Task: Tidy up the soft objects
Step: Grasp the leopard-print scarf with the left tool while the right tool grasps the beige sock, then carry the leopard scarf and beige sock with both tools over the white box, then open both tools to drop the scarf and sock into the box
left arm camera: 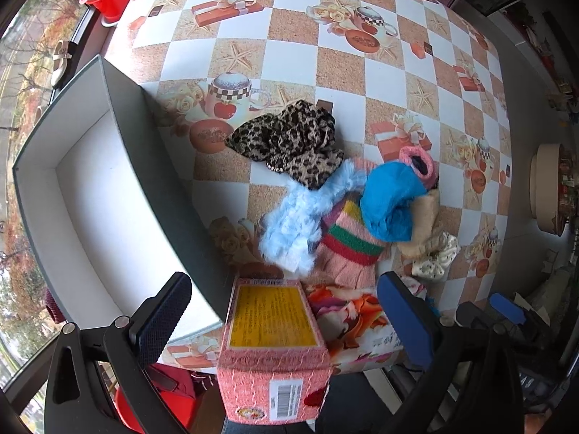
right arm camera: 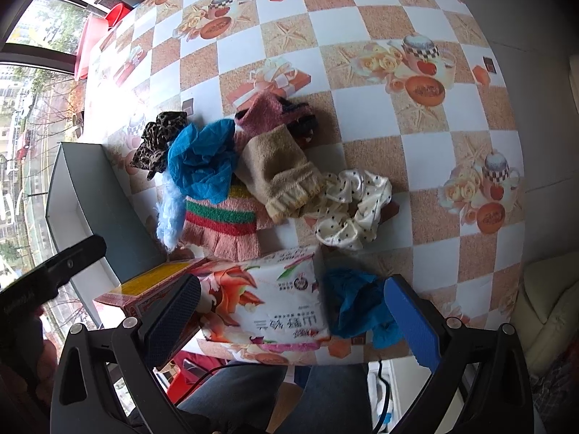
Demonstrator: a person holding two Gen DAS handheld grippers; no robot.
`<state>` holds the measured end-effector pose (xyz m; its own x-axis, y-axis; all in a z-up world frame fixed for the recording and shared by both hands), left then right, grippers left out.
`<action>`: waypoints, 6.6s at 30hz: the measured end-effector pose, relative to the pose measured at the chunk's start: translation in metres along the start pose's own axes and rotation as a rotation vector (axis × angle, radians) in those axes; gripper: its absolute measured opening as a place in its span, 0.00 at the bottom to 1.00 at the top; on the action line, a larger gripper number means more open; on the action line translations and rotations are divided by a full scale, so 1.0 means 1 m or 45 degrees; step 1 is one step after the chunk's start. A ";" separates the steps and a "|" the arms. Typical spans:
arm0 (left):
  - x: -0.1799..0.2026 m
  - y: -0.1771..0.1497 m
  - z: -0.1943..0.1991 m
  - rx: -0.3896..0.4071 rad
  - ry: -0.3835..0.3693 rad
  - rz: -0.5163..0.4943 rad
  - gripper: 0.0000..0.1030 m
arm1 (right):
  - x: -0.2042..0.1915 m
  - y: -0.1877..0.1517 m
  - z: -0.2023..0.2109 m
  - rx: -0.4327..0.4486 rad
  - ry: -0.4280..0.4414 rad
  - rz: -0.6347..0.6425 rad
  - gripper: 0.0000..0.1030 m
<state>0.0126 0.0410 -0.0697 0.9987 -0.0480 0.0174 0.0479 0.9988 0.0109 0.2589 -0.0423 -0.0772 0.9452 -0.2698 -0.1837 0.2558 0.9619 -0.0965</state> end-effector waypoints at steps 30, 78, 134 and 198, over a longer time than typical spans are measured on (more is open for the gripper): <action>-0.010 0.093 -0.134 -0.116 0.005 0.160 0.97 | -0.036 0.064 -0.093 0.108 -0.023 0.392 0.99; 0.027 -0.031 0.053 0.298 -0.061 -0.065 0.25 | -0.006 0.010 0.037 0.277 0.273 0.269 0.34; -0.211 -0.134 0.081 0.487 -0.090 0.246 0.25 | -0.267 -0.122 0.043 0.332 0.180 0.702 0.34; -0.227 -0.176 -0.058 0.116 0.048 -0.024 0.27 | -0.313 -0.128 -0.115 -0.082 0.145 0.543 0.34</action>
<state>-0.2219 -0.1232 -0.1336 0.9977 -0.0649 -0.0211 0.0668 0.9926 0.1017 -0.0932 -0.0860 -0.1200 0.9341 0.1438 -0.3267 -0.1685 0.9845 -0.0486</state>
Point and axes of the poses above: each gripper's, at about its wrist camera, not at the fingertips, and z roughly against the way its jaws point, x to its right, y to its top, the point moved 2 cm from there along -z, roughly the way its jaws point, and after that the axes turned 3 degrees about x, right-handed, at the moved point
